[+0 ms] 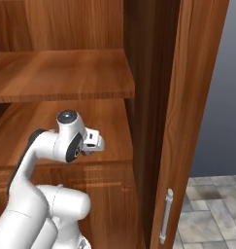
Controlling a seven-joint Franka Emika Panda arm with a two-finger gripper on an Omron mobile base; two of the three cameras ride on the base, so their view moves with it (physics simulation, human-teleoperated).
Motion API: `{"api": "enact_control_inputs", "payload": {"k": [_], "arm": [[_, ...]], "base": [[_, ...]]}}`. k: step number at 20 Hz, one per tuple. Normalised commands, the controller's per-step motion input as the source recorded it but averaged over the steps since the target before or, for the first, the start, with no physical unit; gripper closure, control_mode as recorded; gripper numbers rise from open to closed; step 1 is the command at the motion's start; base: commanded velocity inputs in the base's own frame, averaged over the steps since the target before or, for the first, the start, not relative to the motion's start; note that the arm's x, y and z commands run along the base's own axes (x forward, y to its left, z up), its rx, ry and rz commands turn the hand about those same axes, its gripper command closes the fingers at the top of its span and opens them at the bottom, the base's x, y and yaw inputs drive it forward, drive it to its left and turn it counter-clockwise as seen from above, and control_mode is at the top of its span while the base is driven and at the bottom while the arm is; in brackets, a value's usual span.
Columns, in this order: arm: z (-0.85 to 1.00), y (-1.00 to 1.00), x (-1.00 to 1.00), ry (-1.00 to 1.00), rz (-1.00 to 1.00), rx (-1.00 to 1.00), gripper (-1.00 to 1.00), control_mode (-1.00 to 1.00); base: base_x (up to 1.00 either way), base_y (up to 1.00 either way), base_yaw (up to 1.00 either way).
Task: Restock the canned food cabinet by taking the new fresh canned food from the counter and placing it in the cabinet. Then, take the old canned food from the cabinet and place it on the counter.
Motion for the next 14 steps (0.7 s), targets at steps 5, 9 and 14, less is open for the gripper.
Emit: {"api": "enact_control_inputs", "payload": {"k": [5,9,14], "arm": [[-0.23,0.00,0.68,0.00,0.00,0.00,1.00,-1.00],[-0.41,0.00,0.48,0.00,0.00,0.00,1.00,-1.00],[-0.28,0.00,0.53,0.00,0.00,0.00,1.00,-1.00]], "base": [[0.00,0.00,0.00],[0.00,0.00,0.00],[0.00,0.00,0.00]]}}
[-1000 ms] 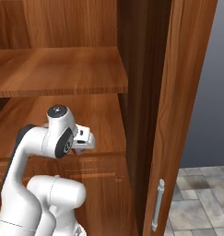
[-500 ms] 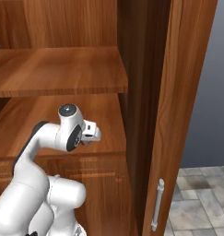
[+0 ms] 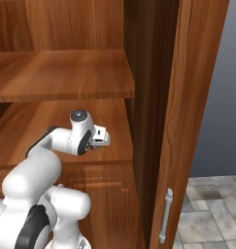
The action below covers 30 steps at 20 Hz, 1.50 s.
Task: Restock the canned food cabinet by taking the new fresh canned food from the counter and placing it in the cabinet. Then, take the old canned food from the cabinet and place it on the counter.
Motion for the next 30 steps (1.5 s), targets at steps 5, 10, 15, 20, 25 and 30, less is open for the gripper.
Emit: {"api": "enact_control_inputs", "payload": {"k": [5,10,15,20,25,30], "arm": [[-0.17,0.00,0.59,0.00,0.00,0.00,1.00,-1.00],[-0.01,0.04,0.16,0.00,0.00,-0.01,-1.00,-1.00],[0.01,0.00,0.00,-0.02,0.00,0.00,-1.00,-1.00],[0.20,0.05,-0.20,-0.17,0.00,0.00,-1.00,-1.00],[0.22,0.11,-0.60,-0.29,0.00,0.00,-1.00,-1.00],[0.79,0.26,-0.61,-0.20,0.00,0.00,-1.00,-1.00]], "base": [[0.00,0.00,0.00],[0.00,0.00,0.00],[0.00,0.00,0.00],[0.00,0.00,0.00],[0.00,0.00,0.00],[0.00,0.00,0.00]]}}
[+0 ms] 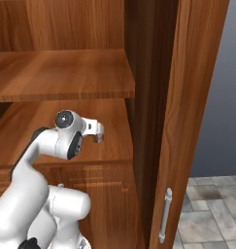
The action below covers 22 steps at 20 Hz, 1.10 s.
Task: Restock the canned food cabinet by taking the new fresh canned food from the counter and placing it in the cabinet. Then, take the old canned food from the cabinet and place it on the counter.
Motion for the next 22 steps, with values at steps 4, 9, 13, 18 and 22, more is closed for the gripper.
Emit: {"api": "enact_control_inputs", "payload": {"k": [4,9,13,18,22], "arm": [[0.99,0.23,-0.56,-0.05,-0.02,0.00,-1.00,-1.00],[0.20,0.00,-0.61,0.29,0.00,-0.03,-1.00,-1.00],[-0.26,0.18,-0.43,0.05,0.03,0.00,-1.00,-1.00],[-0.04,0.65,-0.01,0.07,0.08,0.00,-1.00,-1.00],[0.00,0.71,0.00,0.15,0.12,-0.01,-1.00,-1.00]], "base": [[0.00,0.00,0.00],[0.00,0.00,0.00],[0.00,0.00,0.00],[0.00,0.00,0.00],[0.00,0.00,0.00]]}}
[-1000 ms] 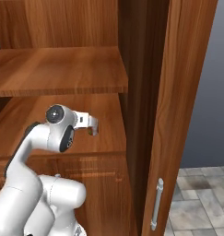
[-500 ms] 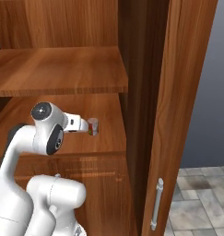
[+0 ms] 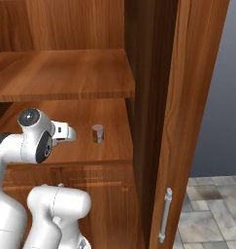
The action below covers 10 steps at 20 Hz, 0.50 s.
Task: Restock the canned food cabinet by taking the new fresh canned food from the counter and placing it in the cabinet. Then, take the old canned food from the cabinet and place it on the counter.
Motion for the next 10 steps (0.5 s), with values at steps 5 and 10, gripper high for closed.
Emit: {"api": "enact_control_inputs", "payload": {"k": [5,10], "arm": [[0.00,0.33,0.07,0.06,0.01,-0.05,-1.00,-1.00],[-0.13,0.52,0.02,0.08,0.00,-0.01,-1.00,-1.00]], "base": [[0.00,0.00,0.00],[0.00,0.00,0.00]]}}
